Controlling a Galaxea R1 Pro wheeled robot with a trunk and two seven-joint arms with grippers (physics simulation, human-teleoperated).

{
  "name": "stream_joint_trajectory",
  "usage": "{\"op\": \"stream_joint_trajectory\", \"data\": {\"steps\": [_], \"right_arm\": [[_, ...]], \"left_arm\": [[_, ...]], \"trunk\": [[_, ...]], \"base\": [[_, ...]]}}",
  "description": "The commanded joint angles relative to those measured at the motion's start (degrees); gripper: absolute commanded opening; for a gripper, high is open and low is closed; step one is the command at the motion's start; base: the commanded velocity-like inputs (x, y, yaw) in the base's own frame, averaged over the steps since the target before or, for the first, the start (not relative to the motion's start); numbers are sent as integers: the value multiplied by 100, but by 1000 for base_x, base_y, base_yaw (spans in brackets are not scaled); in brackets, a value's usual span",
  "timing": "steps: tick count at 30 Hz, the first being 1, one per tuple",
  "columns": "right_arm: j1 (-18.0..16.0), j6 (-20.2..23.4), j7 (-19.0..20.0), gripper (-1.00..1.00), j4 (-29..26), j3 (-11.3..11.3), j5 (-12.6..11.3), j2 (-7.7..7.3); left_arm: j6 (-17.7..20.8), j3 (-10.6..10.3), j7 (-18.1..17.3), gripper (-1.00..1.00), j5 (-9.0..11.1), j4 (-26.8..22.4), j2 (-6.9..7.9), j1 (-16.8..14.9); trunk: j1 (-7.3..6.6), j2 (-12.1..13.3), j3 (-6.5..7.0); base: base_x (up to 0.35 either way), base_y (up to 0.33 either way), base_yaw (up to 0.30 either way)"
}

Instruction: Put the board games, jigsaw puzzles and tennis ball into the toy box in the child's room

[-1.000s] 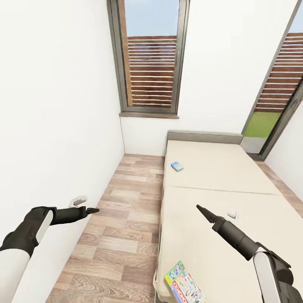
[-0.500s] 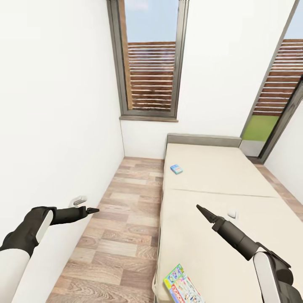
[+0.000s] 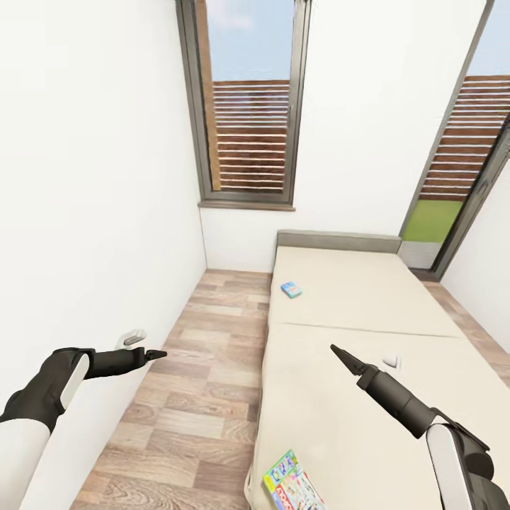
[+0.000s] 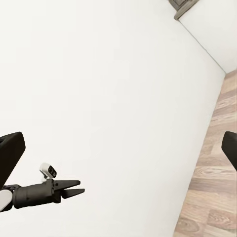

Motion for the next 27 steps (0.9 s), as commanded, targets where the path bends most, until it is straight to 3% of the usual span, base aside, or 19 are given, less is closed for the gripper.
{"op": "stream_joint_trajectory", "data": {"steps": [1, 27], "right_arm": [[-7, 37, 12, 100, 0, -11, -19, 6], [-7, 37, -127, 100, 0, -16, -27, 2]], "left_arm": [[29, 9, -16, 100, 1, -1, -1, -6], [29, 9, -23, 100, 1, -1, 0, -6]], "trunk": [[4, -12, -2], [4, -12, 36]], "base": [[0, -238, 0], [-57, -125, 0]]}}
